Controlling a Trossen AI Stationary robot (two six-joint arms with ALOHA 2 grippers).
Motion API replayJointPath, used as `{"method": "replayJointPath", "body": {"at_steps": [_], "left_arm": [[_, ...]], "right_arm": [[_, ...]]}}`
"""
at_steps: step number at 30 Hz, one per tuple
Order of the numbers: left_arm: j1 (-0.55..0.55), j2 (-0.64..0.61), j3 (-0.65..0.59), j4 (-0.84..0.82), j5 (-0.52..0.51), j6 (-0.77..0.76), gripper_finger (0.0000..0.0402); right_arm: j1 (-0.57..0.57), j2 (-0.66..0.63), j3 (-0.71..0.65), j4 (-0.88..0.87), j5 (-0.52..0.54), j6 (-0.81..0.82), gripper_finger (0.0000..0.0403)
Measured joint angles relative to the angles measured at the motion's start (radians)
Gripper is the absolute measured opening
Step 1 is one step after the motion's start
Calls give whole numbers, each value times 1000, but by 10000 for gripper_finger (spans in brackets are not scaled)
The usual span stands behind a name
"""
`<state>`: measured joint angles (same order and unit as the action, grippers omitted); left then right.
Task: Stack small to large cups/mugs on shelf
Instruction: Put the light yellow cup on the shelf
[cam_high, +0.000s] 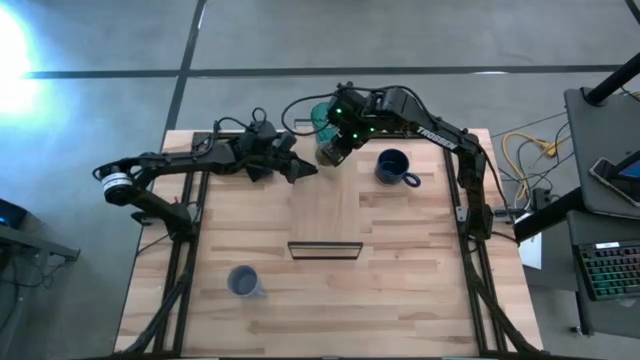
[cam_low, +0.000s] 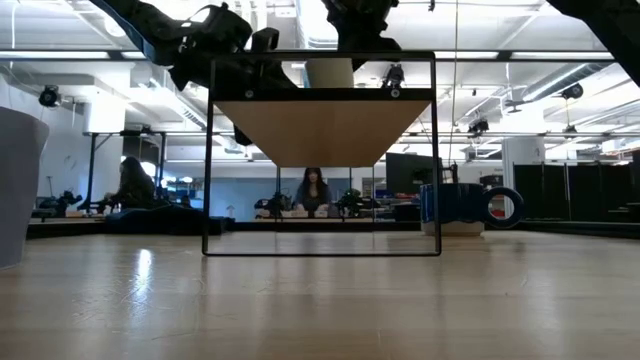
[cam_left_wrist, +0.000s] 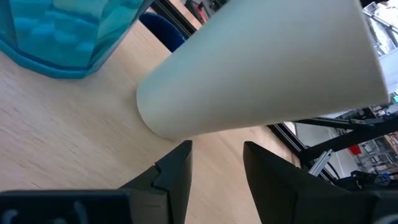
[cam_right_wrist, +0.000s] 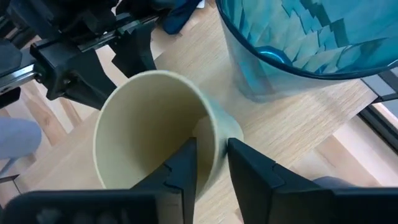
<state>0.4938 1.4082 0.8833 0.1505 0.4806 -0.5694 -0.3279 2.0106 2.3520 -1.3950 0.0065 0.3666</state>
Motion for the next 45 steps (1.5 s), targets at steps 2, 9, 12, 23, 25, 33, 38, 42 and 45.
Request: {"method": "replayJointPath", "body": {"at_steps": [2,9,12,23,25,33,38,42,45], "left_arm": [[0,0,1,0,0,0,130],[-3,0,-1,-2,0,0,130],[-3,0,-1,-1,0,0,130],[-3,0,-3,-3,1,0,130],[-3,-1,-1,-1,1,0,130],[-4,-1,-5,-2,1,-2,130],[-5,-1,-5,-2,1,-2,130],[-5,-1,-5,-2,1,-2,130],[-5,-1,-4,-2,1,-2,130]], "right_arm": [[0,0,0,1,23,-1,90],[-8,0,0,-14,29,-4,85],[-11,0,0,-25,29,-4,82],[-13,-1,0,-37,11,-4,96],[-13,-1,0,-29,2,-4,95],[-13,-1,0,3,-40,-10,92],[-18,-1,0,21,-36,-27,99],[-18,0,0,27,-32,-27,102],[-18,0,0,39,-32,-28,102]]}}
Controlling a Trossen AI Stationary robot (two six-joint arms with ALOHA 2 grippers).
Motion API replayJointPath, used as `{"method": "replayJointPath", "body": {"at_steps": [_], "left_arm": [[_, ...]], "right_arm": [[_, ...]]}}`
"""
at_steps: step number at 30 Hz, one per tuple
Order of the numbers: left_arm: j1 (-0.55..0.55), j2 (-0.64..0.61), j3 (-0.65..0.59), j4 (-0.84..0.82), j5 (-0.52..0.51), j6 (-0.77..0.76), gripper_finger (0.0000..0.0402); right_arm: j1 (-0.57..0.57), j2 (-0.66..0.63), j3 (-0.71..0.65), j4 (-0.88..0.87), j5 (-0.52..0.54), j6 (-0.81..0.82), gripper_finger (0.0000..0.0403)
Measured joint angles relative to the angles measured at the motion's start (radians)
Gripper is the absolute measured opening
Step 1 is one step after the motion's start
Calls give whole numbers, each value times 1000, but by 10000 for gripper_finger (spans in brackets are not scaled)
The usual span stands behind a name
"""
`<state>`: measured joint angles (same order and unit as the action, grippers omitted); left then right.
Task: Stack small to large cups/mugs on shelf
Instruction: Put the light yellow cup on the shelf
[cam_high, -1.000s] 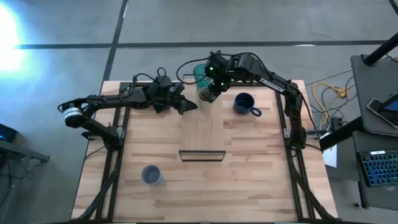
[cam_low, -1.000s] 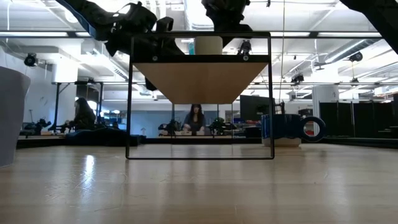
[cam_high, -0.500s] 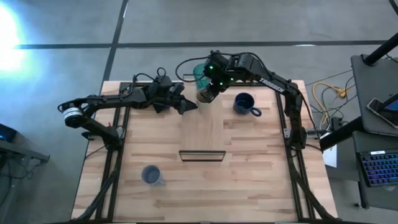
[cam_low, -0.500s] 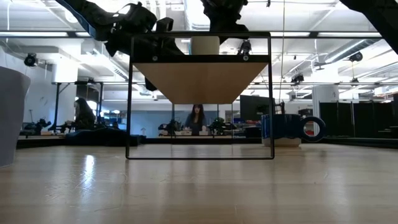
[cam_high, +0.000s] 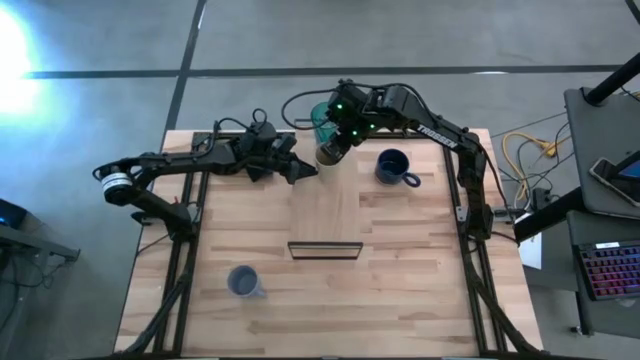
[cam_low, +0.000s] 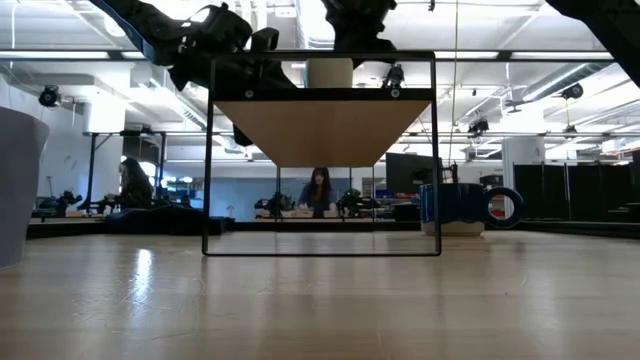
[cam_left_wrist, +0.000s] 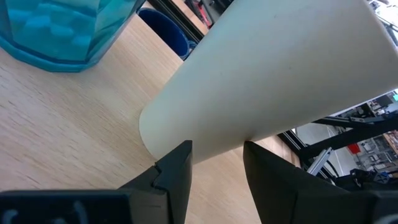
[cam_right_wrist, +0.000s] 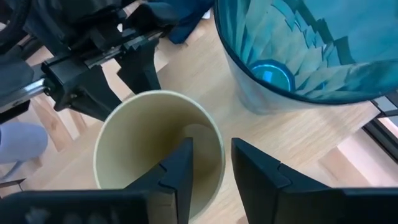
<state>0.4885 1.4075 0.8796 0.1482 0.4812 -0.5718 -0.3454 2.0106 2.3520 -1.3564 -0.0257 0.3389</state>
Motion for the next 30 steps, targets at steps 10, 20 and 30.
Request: {"method": "replayJointPath", "body": {"at_steps": [10,20,30], "left_arm": [[-3,0,-3,-2,0,-1,130],[-13,0,-3,-1,0,1,130],[-13,0,-2,0,1,2,130]], "right_arm": [[-1,-1,0,0,27,-7,102],[-9,-72,-1,-9,55,-10,96],[3,-172,-36,-203,62,67,78]]}}
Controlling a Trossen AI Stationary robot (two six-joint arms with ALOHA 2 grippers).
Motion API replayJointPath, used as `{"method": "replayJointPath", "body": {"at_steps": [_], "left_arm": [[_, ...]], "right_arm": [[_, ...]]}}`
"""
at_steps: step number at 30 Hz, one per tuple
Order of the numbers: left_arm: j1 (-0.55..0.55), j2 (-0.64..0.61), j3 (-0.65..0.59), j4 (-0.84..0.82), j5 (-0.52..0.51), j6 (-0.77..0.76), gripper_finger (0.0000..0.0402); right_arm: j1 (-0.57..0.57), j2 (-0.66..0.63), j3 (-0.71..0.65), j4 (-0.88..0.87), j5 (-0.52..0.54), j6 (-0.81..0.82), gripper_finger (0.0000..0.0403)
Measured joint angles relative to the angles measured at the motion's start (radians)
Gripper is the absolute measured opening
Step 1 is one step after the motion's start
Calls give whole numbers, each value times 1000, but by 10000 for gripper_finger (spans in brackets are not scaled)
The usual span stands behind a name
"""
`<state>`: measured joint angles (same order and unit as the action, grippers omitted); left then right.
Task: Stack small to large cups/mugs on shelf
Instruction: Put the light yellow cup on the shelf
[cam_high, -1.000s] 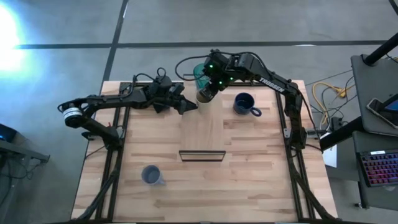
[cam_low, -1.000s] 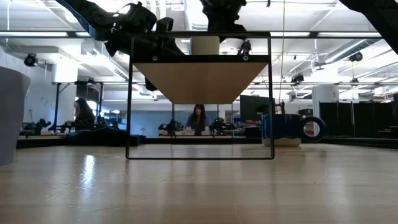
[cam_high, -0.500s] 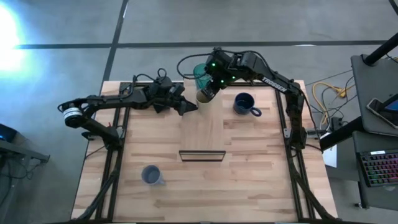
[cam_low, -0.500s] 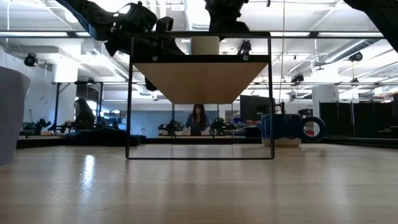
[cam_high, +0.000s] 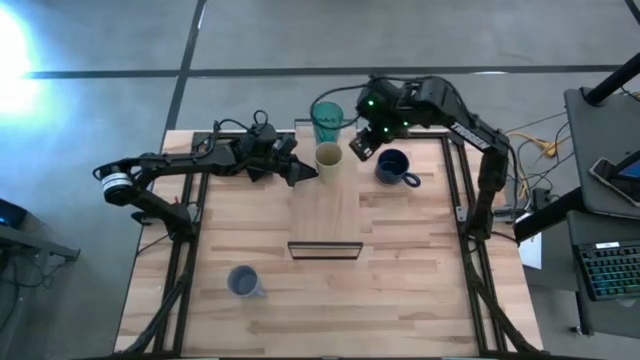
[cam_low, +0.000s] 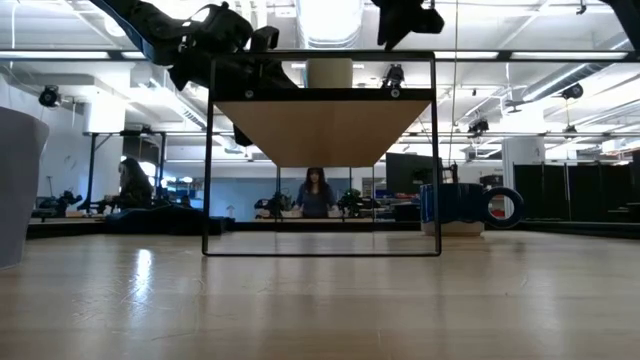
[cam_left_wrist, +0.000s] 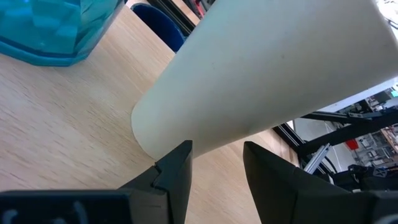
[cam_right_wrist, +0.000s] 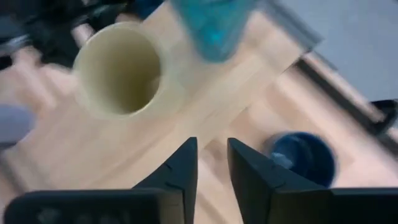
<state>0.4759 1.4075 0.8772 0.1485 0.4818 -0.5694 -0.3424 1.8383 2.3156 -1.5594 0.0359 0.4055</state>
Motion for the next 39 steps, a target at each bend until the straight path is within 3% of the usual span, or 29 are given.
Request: {"method": "replayJointPath", "body": {"at_steps": [7,13,26,39], "left_arm": [[0,-3,0,-1,6,5,130],[0,-3,0,-2,7,6,130],[0,-3,0,-3,7,6,130],[2,-18,0,-36,8,6,130]], "right_arm": [[-2,-1,-184,29,-59,37,15],[1,-5,-296,198,-148,40,9],[5,-5,-324,320,-193,55,9],[4,-5,-331,322,-193,37,9]]}}
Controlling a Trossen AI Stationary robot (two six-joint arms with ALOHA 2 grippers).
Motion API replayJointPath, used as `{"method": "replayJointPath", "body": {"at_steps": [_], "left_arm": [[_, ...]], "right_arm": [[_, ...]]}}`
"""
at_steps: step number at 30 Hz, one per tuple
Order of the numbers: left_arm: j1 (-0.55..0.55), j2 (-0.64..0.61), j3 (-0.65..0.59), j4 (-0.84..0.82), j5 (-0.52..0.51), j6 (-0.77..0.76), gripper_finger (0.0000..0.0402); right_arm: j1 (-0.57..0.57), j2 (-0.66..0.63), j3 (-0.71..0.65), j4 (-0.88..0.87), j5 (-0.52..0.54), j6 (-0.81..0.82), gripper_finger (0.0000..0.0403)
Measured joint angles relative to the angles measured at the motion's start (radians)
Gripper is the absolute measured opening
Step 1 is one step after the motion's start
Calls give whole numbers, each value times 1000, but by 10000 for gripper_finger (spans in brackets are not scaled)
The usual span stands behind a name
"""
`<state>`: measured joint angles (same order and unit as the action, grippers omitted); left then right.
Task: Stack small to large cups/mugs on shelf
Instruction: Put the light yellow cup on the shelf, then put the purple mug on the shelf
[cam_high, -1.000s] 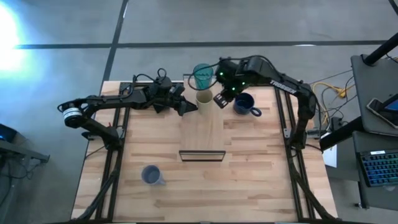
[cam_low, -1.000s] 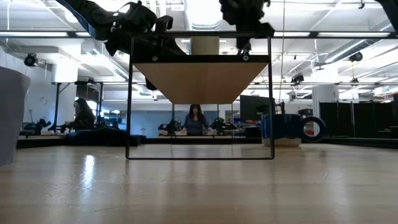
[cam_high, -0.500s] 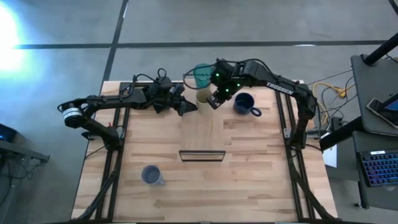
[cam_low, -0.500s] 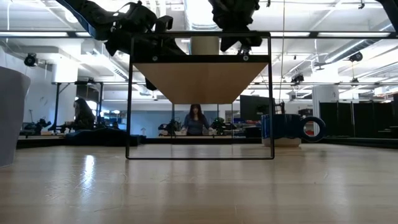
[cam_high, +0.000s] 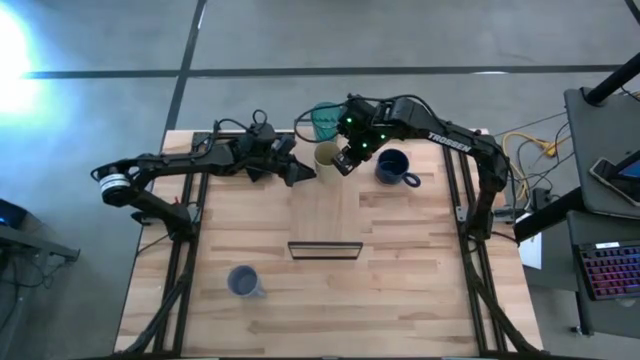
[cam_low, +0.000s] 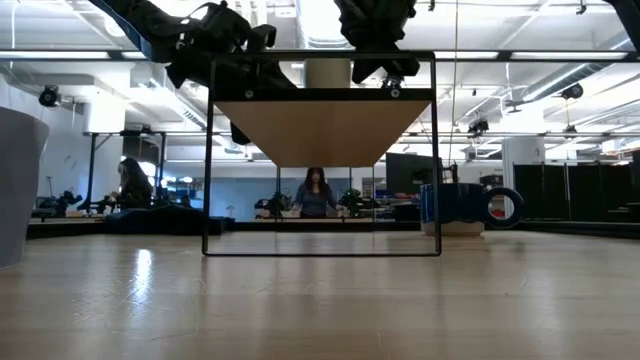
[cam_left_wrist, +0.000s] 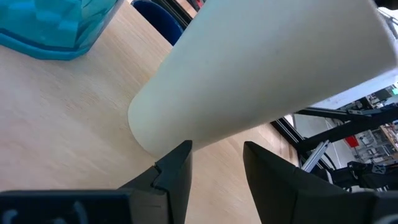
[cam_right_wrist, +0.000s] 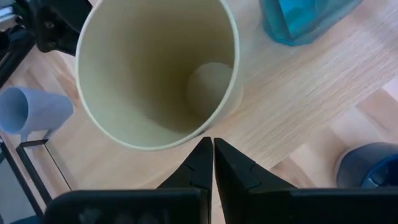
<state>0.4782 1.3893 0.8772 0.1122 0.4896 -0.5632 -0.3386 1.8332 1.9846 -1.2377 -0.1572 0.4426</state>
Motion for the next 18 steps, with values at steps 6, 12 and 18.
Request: {"method": "replayJointPath", "body": {"at_steps": [6,12,18], "left_arm": [[2,-30,-1,0,-22,2,130],[6,-37,-4,-3,-27,2,130],[6,-43,-21,-54,-27,9,130]], "right_arm": [[0,0,-2,15,0,-5,9],[0,0,-2,19,-2,-5,9],[0,-12,-3,-4,0,-5,9]]}}
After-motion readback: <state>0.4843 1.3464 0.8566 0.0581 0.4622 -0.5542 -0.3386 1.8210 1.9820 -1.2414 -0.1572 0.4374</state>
